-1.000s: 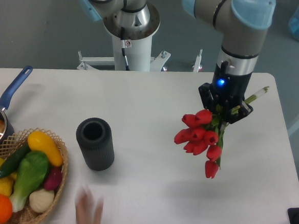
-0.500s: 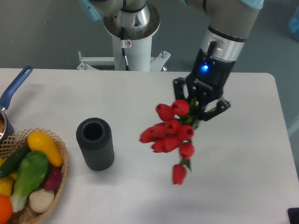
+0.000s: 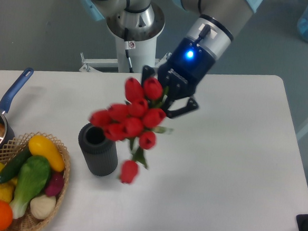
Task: Insert the flowers into the vase
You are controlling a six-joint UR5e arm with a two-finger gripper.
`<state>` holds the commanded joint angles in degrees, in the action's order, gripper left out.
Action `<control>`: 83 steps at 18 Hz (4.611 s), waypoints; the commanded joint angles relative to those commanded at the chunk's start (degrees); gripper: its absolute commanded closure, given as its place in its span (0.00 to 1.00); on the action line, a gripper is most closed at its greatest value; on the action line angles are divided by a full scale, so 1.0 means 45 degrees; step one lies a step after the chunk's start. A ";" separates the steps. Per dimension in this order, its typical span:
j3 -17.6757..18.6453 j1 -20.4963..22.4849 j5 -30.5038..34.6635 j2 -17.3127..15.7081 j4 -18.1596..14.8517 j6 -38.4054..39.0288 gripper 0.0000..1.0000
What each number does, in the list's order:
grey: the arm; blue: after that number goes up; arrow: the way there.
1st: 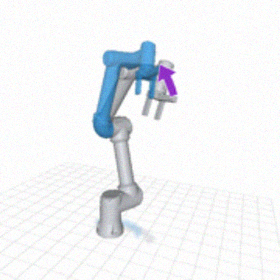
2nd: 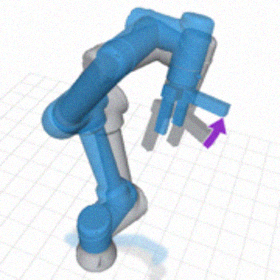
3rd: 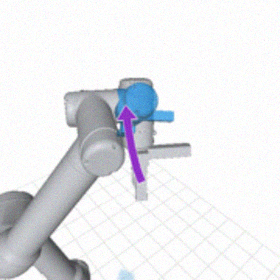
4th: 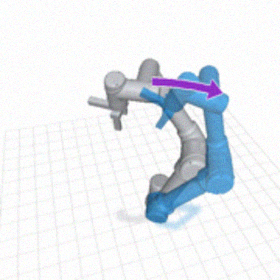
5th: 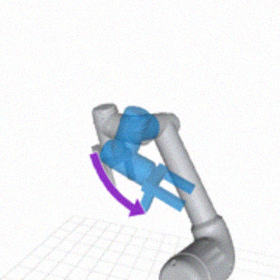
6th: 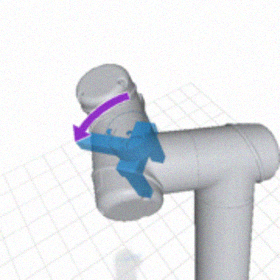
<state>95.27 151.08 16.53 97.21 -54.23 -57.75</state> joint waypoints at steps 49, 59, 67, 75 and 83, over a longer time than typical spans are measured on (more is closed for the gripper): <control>0.3731 -0.0684 -0.1956 0.1386 0.0977 -0.3378 0.91; 0.4004 -0.0801 -0.1194 0.1757 0.0957 -0.3926 0.00; 0.4044 -0.0547 -0.1213 0.1894 0.0977 -0.3984 0.00; 0.3888 0.0546 0.3097 -0.0096 0.0977 -0.3984 0.00; 0.2894 0.1816 0.6592 -0.0977 0.0957 -0.3945 0.00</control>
<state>108.29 159.26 46.20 92.81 -49.92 -75.50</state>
